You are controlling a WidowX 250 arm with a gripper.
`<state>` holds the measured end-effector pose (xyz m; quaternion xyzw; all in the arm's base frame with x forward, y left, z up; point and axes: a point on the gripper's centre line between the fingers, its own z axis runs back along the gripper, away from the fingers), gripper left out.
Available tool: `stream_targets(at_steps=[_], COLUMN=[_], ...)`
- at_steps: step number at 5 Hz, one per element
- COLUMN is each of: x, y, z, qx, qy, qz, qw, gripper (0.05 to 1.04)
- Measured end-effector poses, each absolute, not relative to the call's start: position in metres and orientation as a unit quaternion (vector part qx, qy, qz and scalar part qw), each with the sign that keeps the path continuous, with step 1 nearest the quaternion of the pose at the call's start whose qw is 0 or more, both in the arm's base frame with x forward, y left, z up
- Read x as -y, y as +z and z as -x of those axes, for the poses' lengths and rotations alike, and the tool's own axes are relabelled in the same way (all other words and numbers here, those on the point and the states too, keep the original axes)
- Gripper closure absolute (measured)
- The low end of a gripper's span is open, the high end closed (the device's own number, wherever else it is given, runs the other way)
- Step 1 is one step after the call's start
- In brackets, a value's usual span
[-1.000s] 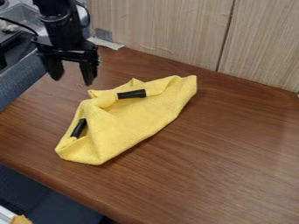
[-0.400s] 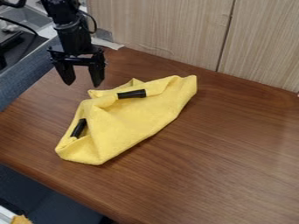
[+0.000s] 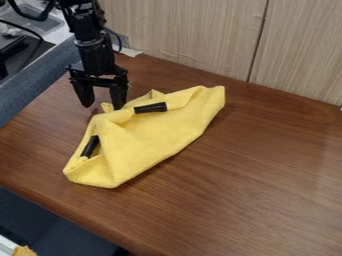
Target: Unfold the cloth from left to right
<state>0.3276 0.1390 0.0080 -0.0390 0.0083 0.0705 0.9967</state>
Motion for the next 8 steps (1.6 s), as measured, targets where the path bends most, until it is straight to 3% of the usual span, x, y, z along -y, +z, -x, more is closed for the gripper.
stream_targets(at_steps=[2, 3, 4, 5, 7, 8], x=[-0.130, -0.131, -0.133, -0.138, -0.078, -0.043], y=[0.006, 0.005, 0.005, 0.025, 0.083, 0.094], z=[-0.333, -0.332, -0.331, -0.333, -0.336, -0.317], qx=[-0.005, -0.007, -0.008, 0.014, 0.076, 0.091], qy=[0.058, 0.059, 0.064, 0.079, 0.034, -0.010], qz=[0.027, 0.024, 0.017, 0.007, 0.019, 0.017], qw=[0.998, 0.998, 0.998, 0.997, 0.996, 0.996], gripper=[0.720, 0.930, 1.023, 1.029, 1.029, 1.029])
